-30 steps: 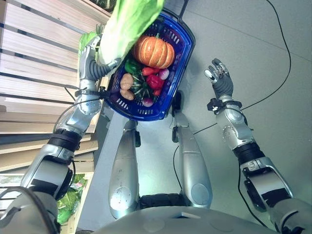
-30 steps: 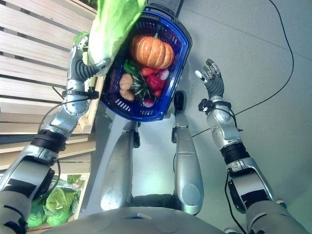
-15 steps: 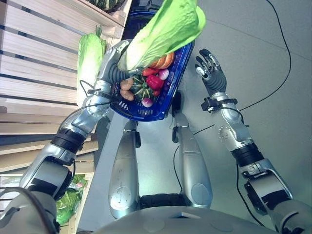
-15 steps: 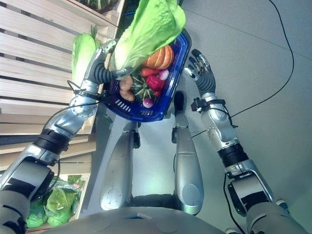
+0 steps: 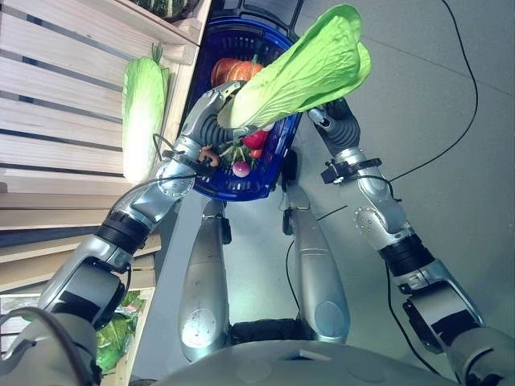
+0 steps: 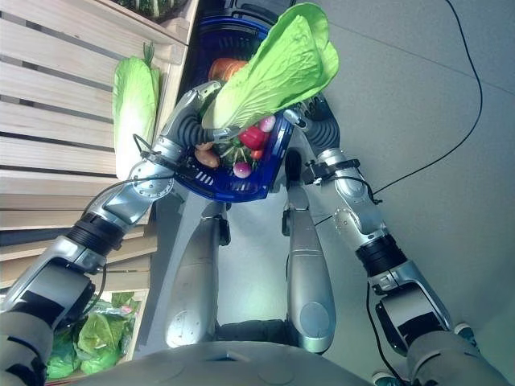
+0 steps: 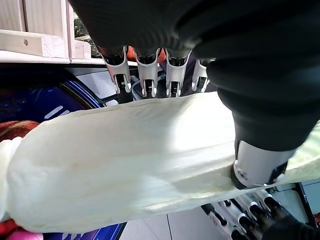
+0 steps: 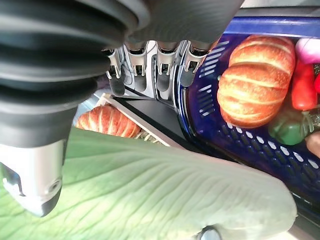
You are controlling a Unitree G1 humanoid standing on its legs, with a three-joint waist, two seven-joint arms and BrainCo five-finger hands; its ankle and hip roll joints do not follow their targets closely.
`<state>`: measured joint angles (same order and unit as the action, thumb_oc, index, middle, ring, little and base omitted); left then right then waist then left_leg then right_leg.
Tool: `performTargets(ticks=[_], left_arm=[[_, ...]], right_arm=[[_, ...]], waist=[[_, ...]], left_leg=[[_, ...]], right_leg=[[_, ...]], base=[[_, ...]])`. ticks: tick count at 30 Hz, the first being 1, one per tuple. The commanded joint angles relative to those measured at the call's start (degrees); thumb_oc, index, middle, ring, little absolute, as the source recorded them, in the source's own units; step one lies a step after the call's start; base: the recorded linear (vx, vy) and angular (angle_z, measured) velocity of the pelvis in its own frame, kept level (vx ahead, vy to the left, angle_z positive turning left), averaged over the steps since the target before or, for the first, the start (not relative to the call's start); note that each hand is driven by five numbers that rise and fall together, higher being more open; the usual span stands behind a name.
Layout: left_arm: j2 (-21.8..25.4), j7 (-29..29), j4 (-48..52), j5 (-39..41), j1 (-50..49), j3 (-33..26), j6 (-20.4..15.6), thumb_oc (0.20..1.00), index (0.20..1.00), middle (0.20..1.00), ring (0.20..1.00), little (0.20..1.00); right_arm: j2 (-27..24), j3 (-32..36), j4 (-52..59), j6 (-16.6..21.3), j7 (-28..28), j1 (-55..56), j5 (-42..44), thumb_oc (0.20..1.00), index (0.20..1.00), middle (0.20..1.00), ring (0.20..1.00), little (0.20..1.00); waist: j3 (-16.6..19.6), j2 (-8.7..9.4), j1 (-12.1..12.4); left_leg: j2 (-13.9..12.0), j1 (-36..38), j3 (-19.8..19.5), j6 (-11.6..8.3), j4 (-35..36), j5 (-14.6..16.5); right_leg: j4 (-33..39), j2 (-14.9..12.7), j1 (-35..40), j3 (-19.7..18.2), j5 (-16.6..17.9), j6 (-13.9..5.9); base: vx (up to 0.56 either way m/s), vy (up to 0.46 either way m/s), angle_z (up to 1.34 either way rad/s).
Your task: Pick up fruits and vegetables into the basket
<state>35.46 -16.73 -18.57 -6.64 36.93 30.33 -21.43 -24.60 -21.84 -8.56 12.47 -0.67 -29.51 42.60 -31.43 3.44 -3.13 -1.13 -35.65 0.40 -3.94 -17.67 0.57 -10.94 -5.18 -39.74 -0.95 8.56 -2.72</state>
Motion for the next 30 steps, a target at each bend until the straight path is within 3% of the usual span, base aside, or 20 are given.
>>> performTargets(ticks=[1, 18, 28, 29, 30], left_arm=[[-0.4, 1.3, 8.1, 1.0, 0.5, 0.5, -3.0, 0.200, 0.200, 0.200, 0.200, 0.200], [1.3, 6.1, 9.0, 1.7, 1.5, 3.9, 0.7, 0.200, 0.200, 0.200, 0.200, 0.200], [2.2, 9.3, 9.5, 2.7, 1.8, 5.2, 4.0, 0.200, 0.200, 0.200, 0.200, 0.200], [2.3, 9.4, 9.5, 2.9, 1.8, 5.3, 4.0, 0.200, 0.200, 0.200, 0.200, 0.200], [2.3, 9.4, 9.4, 2.9, 1.8, 5.4, 3.9, 0.200, 0.200, 0.200, 0.200, 0.200]], right_arm=[[-2.6, -1.2, 7.6, 1.3, 2.6, 0.3, 2.5, 1.000, 1.000, 1.000, 1.000, 1.000], [-4.4, -4.0, 12.6, 0.4, 6.0, -1.3, 5.7, 1.000, 1.000, 1.000, 1.000, 1.000], [-5.1, -5.0, 14.4, 2.3, 7.7, -1.9, 8.0, 1.000, 1.000, 1.000, 1.000, 1.000], [-5.1, -5.0, 14.5, 2.8, 7.6, -2.0, 8.2, 0.476, 0.476, 0.476, 0.476, 0.476], [-5.1, -4.9, 14.7, 3.2, 7.6, -2.0, 8.4, 0.200, 0.200, 0.200, 0.200, 0.200]], waist=[[1.6, -1.94, 0.4], [1.6, -1.60, 0.5], [1.6, -1.62, 0.6], [1.6, -1.66, 0.6], [1.6, -1.68, 0.6]], left_leg=[[1.9, 0.8, 0.6, 0.85, 7.0, -3.3], [1.7, 0.3, 0.4, 0.72, 7.1, -3.5], [1.7, 0.5, 0.5, 0.76, 7.3, -3.5], [1.7, 0.4, 0.4, 0.75, 7.2, -3.5], [1.7, 0.4, 0.4, 0.73, 7.2, -3.5]], right_leg=[[-3.7, 3.7, 4.1, 4.9, -7.8, -1.94], [-3.8, 3.9, 3.6, 5.0, -7.6, -2.23], [-3.5, 3.9, 3.7, 5.1, -7.5, -2.40], [-3.5, 3.9, 3.7, 5.1, -7.5, -2.42], [-3.5, 3.9, 3.7, 5.1, -7.5, -2.44]], base=[[0.00, 0.000, 0.00], [0.00, 0.000, 0.00], [0.00, 0.000, 0.00], [0.00, 0.000, 0.00], [0.00, 0.000, 0.00]])
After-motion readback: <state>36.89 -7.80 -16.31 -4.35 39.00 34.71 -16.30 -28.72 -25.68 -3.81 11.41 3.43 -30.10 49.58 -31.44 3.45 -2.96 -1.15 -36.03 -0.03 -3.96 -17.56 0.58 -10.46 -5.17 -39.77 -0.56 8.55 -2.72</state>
